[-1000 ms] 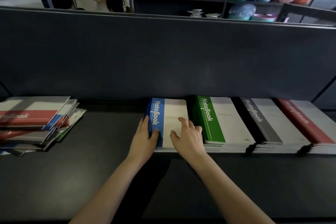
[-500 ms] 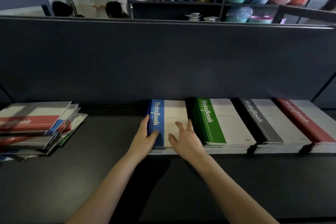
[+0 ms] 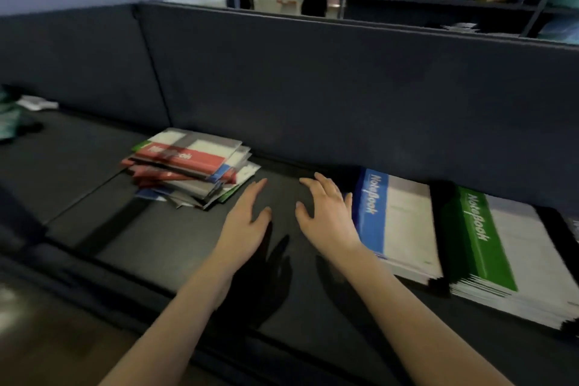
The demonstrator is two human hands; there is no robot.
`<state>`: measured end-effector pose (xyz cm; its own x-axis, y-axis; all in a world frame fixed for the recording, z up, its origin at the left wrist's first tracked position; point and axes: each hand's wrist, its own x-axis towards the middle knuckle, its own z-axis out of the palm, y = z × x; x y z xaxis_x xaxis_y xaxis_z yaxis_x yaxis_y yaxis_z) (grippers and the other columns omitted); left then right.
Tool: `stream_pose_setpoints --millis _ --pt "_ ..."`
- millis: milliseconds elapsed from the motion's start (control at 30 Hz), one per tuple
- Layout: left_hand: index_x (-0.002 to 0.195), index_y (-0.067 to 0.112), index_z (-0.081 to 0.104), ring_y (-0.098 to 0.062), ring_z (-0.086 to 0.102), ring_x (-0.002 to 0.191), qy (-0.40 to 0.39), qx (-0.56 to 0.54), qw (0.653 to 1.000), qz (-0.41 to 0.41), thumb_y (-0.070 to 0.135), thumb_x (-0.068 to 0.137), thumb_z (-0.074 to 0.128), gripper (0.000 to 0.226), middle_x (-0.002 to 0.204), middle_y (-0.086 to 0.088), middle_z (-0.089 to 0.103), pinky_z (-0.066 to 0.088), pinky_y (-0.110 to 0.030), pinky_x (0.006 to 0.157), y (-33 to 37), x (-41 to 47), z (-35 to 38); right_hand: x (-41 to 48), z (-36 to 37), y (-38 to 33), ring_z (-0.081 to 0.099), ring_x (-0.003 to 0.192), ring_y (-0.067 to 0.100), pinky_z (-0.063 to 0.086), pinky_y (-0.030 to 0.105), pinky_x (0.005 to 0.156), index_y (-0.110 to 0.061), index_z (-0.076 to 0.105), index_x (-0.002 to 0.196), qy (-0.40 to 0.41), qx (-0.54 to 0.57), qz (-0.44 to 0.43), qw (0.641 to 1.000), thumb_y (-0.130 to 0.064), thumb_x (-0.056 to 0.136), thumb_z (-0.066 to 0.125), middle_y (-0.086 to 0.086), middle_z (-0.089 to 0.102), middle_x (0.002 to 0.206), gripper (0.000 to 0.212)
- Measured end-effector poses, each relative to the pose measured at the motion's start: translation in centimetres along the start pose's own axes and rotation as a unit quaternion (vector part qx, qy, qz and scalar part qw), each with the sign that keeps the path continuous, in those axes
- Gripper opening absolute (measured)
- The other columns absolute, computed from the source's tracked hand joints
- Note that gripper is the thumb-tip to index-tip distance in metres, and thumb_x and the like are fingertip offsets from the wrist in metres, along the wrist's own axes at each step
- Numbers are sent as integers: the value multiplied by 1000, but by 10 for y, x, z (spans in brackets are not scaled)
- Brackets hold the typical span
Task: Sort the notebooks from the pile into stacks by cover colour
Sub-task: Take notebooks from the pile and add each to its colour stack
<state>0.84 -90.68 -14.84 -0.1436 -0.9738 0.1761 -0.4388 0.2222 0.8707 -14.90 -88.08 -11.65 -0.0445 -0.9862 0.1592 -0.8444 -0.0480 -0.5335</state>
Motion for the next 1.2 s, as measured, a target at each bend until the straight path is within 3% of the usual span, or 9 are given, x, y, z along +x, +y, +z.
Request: stream_pose_setpoints --millis 100,267,533,633,700,800,967,1067,1200 --pt "137 19 47 -12 34 137 45 37 998 1 3 94 52 46 146 2 42 23 -19 109 -20 -11 -41 15 24 -30 7 147 19 1 51 116 -23 32 146 -36 9 -49 998 -29 98 45 0 18 157 50" --pt "124 32 47 -11 42 130 132 26 989 -59 2 94 51 43 134 8 49 34 -38 112 -47 -37 -101 50 60 -73 10 146 22 6 52 116 -22 36 144 -59 28 -102 993 -27 95 51 3 22 156 51" --pt "128 25 54 -11 50 119 196 16 972 -126 5 95 49 39 123 10 54 42 -31 101 -76 -59 -155 121 111 -116 20 142 28 19 51 114 -13 34 145 -76 -43 -145 986 -37 94 51 11 27 153 59" --pt "126 27 55 -4 48 119 200 19 972 -124 5 95 49 39 119 17 52 40 -19 97 -81 -59 -161 140 128 -122 18 143 28 19 49 114 -9 33 144 -91 -74 -137 984 -40 95 49 12 27 153 60" --pt "125 28 55 -4 47 121 197 20 972 -124 5 95 49 38 119 20 51 39 -19 98 -84 -57 -163 146 136 -121 32 135 31 27 46 110 -5 40 138 -102 -88 -130 982 -37 95 49 16 38 145 54" --pt "124 28 56 -7 44 126 184 45 975 -114 6 95 49 37 125 17 48 38 -34 109 -88 -53 -164 147 144 -116 52 112 33 41 39 92 -2 52 120 -87 -93 -135 983 -27 95 52 17 56 122 35" --pt "125 34 54 -7 29 135 126 122 977 -119 15 97 48 34 141 15 40 26 -26 110 -91 -44 -160 146 143 -116 57 104 28 40 31 73 -5 54 114 -52 -152 -166 973 -29 97 50 12 60 113 29" --pt "126 32 55 -7 32 135 129 98 980 -116 15 97 48 34 142 12 42 30 -33 113 -92 -40 -156 142 145 -118 61 97 24 46 31 73 -9 54 112 -33 -208 -188 960 -26 98 50 8 63 109 22" --pt "128 31 52 -5 42 129 150 31 982 -110 9 96 49 40 136 12 48 36 -28 108 -92 -36 -151 140 142 -121 65 88 29 38 30 63 -12 49 112 -29 -249 -195 948 -16 94 52 7 68 101 18"
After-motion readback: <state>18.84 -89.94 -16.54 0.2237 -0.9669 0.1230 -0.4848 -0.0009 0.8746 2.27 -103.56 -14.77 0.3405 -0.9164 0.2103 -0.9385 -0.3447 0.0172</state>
